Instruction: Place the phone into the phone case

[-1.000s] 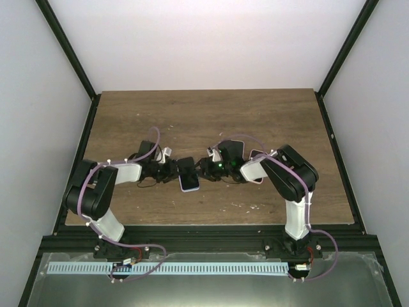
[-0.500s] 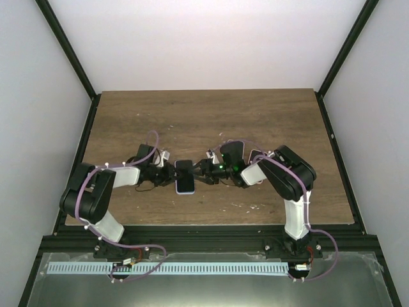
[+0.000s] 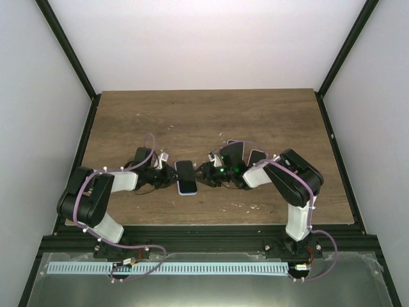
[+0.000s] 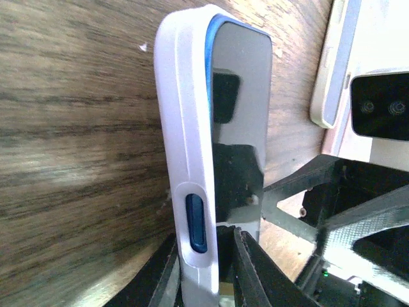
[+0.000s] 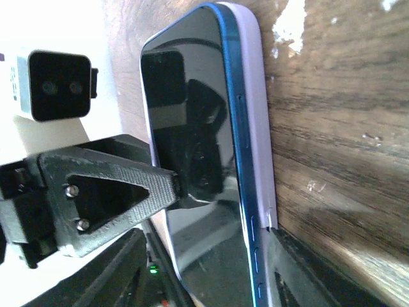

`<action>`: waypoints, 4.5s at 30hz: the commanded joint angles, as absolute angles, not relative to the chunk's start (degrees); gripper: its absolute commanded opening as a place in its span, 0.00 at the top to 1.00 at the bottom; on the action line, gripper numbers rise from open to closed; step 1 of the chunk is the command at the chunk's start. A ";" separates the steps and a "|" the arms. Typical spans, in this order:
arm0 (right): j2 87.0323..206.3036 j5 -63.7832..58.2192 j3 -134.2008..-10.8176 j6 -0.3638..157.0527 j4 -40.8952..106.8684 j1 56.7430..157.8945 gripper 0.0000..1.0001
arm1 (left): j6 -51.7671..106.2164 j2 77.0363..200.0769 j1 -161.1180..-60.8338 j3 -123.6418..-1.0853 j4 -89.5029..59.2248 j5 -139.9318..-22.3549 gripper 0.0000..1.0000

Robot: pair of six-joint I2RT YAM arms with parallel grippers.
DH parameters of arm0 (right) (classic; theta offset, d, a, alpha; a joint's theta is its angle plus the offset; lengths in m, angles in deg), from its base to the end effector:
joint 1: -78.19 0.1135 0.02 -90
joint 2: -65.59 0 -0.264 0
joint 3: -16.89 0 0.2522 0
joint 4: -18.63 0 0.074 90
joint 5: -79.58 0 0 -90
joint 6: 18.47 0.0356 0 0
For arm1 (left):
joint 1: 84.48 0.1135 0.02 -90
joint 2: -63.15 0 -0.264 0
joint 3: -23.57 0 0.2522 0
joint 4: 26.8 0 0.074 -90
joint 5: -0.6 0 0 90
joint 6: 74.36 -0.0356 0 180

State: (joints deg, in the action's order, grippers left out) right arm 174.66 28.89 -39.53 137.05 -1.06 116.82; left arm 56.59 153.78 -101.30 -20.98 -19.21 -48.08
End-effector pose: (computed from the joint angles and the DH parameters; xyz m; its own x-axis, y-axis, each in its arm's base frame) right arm 0.2550 0.2327 0.1073 -0.9936 0.1073 -0.0340 0.0146 0.4221 0.9064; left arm 0.2397 -0.0970 0.1147 -0.9703 -0.2209 -0.0988 -0.0585 0.6103 -0.7900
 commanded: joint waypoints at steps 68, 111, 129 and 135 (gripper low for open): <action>124.96 39.18 -20.68 137.95 -8.25 114.66 0.99 | 79.07 131.38 -108.72 -27.82 -45.34 -26.69 0.61; 120.57 37.02 -19.57 137.56 -8.97 117.30 0.99 | 78.01 134.61 -109.17 -26.23 -50.59 -23.04 0.69; 116.21 28.22 -30.33 127.04 14.15 117.13 0.37 | 75.69 131.02 -109.94 -27.15 -50.19 -13.56 0.90; 118.57 28.09 -32.96 128.08 12.99 116.05 0.58 | 70.82 129.07 -109.96 -28.14 -42.58 -11.23 0.89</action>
